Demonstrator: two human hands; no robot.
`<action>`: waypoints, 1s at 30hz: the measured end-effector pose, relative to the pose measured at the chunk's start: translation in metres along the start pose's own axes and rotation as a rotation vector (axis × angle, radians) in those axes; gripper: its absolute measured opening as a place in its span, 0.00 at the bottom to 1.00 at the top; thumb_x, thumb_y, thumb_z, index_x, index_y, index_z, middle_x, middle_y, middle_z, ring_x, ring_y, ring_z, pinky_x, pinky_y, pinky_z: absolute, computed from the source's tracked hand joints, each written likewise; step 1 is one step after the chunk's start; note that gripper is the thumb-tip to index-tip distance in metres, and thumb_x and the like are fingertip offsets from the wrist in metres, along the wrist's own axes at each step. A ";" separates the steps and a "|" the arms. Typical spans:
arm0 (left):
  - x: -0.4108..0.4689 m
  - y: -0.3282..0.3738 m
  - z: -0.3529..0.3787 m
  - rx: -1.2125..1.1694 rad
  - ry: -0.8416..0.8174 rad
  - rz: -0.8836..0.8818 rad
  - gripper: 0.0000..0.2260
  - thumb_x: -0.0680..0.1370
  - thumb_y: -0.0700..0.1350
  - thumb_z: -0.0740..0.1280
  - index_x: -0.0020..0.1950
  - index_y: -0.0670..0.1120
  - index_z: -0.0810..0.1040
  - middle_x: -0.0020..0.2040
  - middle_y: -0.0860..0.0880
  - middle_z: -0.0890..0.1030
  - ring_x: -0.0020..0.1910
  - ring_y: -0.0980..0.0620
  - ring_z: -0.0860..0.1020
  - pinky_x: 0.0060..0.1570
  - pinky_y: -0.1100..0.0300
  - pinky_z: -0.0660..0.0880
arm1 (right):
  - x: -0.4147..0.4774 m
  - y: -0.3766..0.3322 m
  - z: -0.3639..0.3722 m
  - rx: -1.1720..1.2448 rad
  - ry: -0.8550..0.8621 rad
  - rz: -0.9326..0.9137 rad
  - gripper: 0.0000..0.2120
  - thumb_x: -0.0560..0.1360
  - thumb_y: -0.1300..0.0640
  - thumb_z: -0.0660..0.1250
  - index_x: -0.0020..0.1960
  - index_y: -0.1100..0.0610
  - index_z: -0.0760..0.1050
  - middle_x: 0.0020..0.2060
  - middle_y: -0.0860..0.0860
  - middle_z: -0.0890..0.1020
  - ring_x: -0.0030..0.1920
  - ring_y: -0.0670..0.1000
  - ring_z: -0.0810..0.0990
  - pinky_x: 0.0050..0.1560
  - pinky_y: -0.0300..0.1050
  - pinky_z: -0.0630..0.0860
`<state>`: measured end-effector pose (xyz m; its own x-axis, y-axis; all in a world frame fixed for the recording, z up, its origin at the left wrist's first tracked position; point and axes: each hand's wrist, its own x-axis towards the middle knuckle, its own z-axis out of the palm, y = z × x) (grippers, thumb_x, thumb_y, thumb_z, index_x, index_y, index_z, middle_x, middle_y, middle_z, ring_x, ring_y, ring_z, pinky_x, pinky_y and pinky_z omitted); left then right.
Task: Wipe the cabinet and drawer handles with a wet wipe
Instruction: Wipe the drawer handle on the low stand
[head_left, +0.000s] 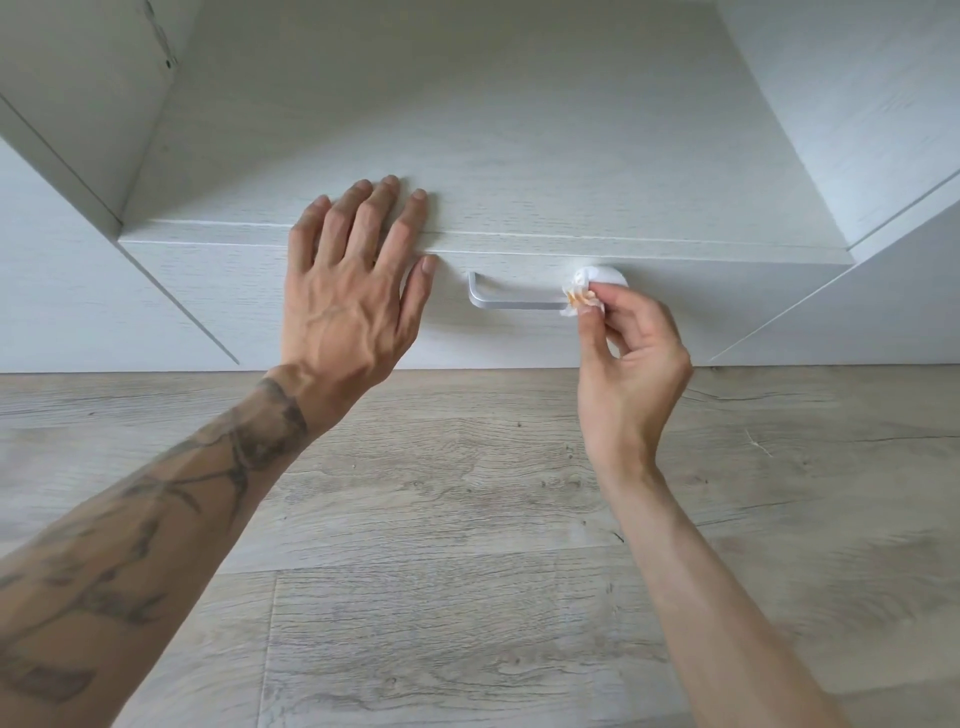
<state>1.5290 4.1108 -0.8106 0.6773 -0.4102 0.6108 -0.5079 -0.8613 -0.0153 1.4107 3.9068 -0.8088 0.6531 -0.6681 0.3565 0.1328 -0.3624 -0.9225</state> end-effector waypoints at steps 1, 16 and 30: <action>0.000 0.000 0.000 -0.002 -0.002 0.000 0.24 0.90 0.55 0.53 0.82 0.45 0.66 0.78 0.42 0.71 0.77 0.41 0.68 0.77 0.43 0.59 | -0.002 -0.001 0.002 -0.011 0.006 -0.016 0.09 0.80 0.68 0.72 0.58 0.57 0.83 0.52 0.57 0.87 0.52 0.52 0.88 0.56 0.47 0.83; 0.002 0.000 -0.006 0.015 -0.051 0.015 0.24 0.90 0.56 0.51 0.83 0.45 0.64 0.79 0.42 0.70 0.77 0.40 0.68 0.77 0.44 0.59 | -0.024 -0.021 0.044 -0.140 -0.072 -0.229 0.08 0.76 0.68 0.76 0.54 0.61 0.87 0.46 0.53 0.85 0.43 0.49 0.86 0.50 0.45 0.84; 0.006 0.004 -0.047 -0.047 -0.319 0.001 0.27 0.90 0.55 0.50 0.86 0.45 0.58 0.85 0.42 0.61 0.84 0.43 0.59 0.84 0.45 0.52 | 0.006 -0.031 -0.005 -0.042 0.022 -0.019 0.09 0.77 0.61 0.75 0.51 0.46 0.85 0.47 0.48 0.87 0.44 0.50 0.86 0.47 0.48 0.83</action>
<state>1.5061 4.1187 -0.7696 0.8057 -0.4905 0.3319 -0.5275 -0.8492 0.0256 1.4067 3.9110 -0.7780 0.6340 -0.6751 0.3773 0.1132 -0.4016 -0.9088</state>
